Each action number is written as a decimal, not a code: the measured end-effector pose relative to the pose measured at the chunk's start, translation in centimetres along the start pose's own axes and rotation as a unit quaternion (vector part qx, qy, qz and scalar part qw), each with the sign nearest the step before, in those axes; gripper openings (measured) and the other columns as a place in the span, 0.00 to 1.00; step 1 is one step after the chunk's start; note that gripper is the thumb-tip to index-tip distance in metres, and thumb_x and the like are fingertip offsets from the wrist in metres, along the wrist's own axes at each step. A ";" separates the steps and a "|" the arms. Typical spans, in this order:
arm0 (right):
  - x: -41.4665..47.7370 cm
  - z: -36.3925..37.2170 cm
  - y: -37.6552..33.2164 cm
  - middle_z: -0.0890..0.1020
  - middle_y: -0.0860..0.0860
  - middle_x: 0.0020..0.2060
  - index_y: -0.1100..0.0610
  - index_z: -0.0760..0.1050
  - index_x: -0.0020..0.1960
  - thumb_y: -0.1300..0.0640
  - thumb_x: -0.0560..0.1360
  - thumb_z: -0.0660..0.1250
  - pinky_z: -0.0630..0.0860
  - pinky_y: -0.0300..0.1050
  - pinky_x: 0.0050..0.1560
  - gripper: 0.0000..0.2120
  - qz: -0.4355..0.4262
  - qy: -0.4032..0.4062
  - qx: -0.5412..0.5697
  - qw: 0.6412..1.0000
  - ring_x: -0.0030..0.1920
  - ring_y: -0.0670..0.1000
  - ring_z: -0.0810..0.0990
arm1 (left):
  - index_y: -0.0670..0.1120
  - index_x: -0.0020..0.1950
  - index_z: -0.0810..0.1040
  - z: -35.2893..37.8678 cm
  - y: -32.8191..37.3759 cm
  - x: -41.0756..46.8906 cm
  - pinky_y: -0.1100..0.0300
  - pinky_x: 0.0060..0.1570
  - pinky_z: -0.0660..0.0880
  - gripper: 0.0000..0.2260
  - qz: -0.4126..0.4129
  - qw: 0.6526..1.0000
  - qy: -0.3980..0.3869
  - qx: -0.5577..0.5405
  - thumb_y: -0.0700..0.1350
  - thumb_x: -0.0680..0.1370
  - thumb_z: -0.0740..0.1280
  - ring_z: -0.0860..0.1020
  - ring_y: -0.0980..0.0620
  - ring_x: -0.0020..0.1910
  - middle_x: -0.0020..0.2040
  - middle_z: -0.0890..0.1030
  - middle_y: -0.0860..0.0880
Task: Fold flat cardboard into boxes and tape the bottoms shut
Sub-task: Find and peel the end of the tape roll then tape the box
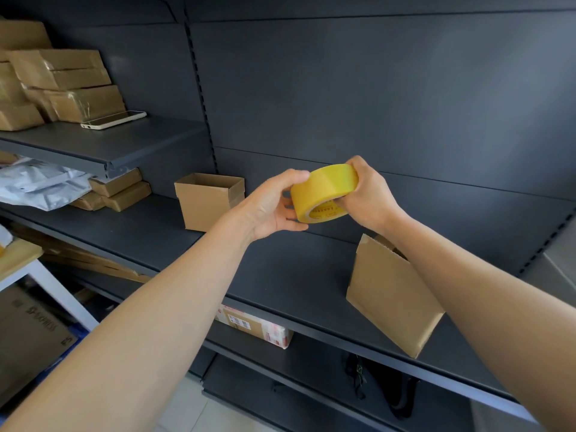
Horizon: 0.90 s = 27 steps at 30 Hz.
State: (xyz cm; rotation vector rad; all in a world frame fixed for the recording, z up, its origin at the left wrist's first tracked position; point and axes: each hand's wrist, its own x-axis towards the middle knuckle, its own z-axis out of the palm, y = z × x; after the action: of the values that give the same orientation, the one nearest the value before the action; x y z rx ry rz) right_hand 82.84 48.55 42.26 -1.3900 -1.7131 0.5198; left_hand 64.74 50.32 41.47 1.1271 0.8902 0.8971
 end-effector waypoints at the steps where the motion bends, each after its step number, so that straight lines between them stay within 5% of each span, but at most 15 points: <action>1: 0.0 0.2 0.1 0.75 0.44 0.39 0.54 0.68 0.50 0.60 0.70 0.70 0.69 0.37 0.32 0.14 0.004 -0.001 0.000 1.000 0.38 0.43 0.74 | 0.48 0.54 0.74 0.0 0.1 0.1 0.41 0.53 0.77 0.10 -0.006 1.000 0.005 0.012 0.50 0.76 0.67 0.82 0.40 0.49 0.53 0.78 0.43; 18: 0.7 1.0 1.0 0.74 0.46 0.39 0.53 0.68 0.51 0.62 0.70 0.70 0.68 0.38 0.31 0.14 0.036 0.005 -0.008 0.999 0.38 0.44 0.74 | 0.45 0.58 0.70 0.0 -0.5 0.9 0.40 0.54 0.77 0.12 -0.029 0.999 0.020 -0.022 0.46 0.76 0.63 0.81 0.38 0.50 0.58 0.75 0.39; 27: 1.0 1.0 1.2 0.75 0.50 0.44 0.52 0.67 0.50 0.63 0.69 0.69 0.68 0.40 0.33 0.15 0.030 -0.002 -0.037 0.999 0.42 0.49 0.74 | 0.45 0.45 0.70 0.2 -0.1 1.4 0.45 0.45 0.79 0.02 -0.026 1.000 0.012 -0.002 0.41 0.75 0.58 0.80 0.39 0.42 0.49 0.76 0.40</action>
State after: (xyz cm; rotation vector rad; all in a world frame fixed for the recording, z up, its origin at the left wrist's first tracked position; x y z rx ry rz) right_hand 82.67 50.04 41.18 -1.4977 -1.7128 0.4963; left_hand 65.42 51.56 41.24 1.0866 0.9325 0.8702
